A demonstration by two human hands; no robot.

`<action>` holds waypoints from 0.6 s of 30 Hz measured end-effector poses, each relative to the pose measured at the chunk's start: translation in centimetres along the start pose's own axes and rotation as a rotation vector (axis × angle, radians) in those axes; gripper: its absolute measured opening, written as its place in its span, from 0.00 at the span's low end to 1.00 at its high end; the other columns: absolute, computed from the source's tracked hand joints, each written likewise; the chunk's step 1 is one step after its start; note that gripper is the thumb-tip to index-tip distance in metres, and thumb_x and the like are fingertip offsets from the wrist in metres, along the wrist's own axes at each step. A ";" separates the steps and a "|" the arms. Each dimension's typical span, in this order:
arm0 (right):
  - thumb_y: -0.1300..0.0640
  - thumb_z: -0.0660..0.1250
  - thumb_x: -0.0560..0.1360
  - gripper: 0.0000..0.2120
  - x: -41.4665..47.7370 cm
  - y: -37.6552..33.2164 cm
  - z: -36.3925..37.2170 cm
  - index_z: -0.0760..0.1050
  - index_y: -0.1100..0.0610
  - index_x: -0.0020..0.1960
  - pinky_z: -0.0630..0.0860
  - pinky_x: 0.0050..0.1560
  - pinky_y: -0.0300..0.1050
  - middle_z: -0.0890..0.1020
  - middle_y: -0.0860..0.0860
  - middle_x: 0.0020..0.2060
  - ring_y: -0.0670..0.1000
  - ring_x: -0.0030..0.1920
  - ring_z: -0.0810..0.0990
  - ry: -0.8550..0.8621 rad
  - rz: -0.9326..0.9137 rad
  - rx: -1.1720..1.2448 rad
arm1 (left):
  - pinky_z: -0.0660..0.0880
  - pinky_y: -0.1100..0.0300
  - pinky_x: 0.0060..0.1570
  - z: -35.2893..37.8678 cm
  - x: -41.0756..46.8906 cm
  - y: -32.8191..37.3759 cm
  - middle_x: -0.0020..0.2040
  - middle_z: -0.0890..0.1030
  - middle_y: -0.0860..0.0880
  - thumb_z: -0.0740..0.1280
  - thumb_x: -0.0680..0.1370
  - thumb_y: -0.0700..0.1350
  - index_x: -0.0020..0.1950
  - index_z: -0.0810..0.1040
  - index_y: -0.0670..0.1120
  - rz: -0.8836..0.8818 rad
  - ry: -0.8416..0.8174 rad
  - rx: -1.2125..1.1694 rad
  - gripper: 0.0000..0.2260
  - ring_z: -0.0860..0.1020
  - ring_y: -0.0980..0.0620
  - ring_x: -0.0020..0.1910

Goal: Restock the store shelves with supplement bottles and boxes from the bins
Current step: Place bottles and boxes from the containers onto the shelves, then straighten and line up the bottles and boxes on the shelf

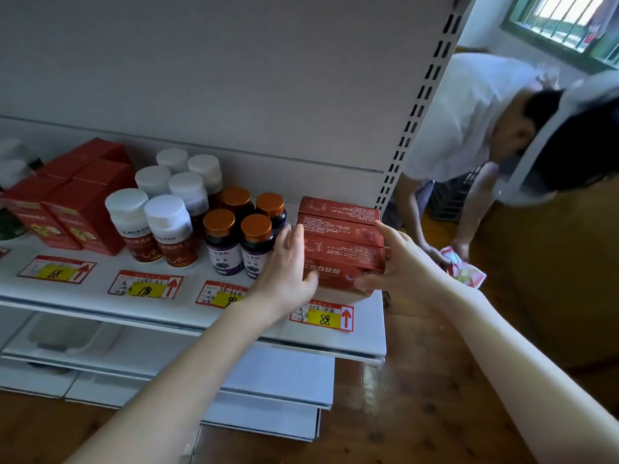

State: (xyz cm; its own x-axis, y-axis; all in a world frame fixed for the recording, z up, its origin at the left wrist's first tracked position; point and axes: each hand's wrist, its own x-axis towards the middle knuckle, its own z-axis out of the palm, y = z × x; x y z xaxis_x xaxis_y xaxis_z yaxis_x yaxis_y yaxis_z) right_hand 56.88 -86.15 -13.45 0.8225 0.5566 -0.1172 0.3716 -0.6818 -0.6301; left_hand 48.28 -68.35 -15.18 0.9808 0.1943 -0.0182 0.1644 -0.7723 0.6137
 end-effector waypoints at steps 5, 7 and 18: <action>0.50 0.79 0.61 0.53 0.3 0.1 -0.4 0.47 0.47 0.75 0.60 0.66 0.39 0.57 0.50 0.71 0.49 0.71 0.59 -0.030 0.033 -0.060 | 0.54 0.53 0.72 -0.1 0.7 1.5 0.77 0.48 0.44 0.55 0.81 0.47 0.76 0.50 0.42 0.067 0.100 0.071 0.26 0.49 0.47 0.76; 0.50 0.78 0.62 0.54 0.4 0.1 -0.4 0.45 0.48 0.75 0.60 0.61 0.34 0.57 0.50 0.71 0.47 0.67 0.62 -0.059 0.043 -0.088 | 0.53 0.53 0.72 -0.2 1.9 2.0 0.77 0.50 0.42 0.52 0.82 0.46 0.76 0.53 0.41 0.097 0.131 0.153 0.23 0.50 0.45 0.75; 0.51 0.77 0.64 0.54 1.1 0.1 0.1 0.43 0.54 0.76 0.60 0.66 0.37 0.54 0.51 0.74 0.50 0.71 0.60 -0.083 0.035 -0.174 | 0.67 0.50 0.64 -0.7 4.6 2.4 0.75 0.55 0.37 0.50 0.82 0.46 0.74 0.60 0.42 -0.016 -0.005 0.214 0.20 0.63 0.39 0.70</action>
State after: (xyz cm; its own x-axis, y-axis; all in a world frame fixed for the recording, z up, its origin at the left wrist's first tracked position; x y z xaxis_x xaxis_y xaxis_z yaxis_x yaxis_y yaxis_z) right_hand 57.77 -85.51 -13.74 0.8002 0.5639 -0.2041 0.4185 -0.7688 -0.4835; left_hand 53.09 -68.84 -13.21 0.9783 0.2051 -0.0308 0.1981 -0.8802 0.4313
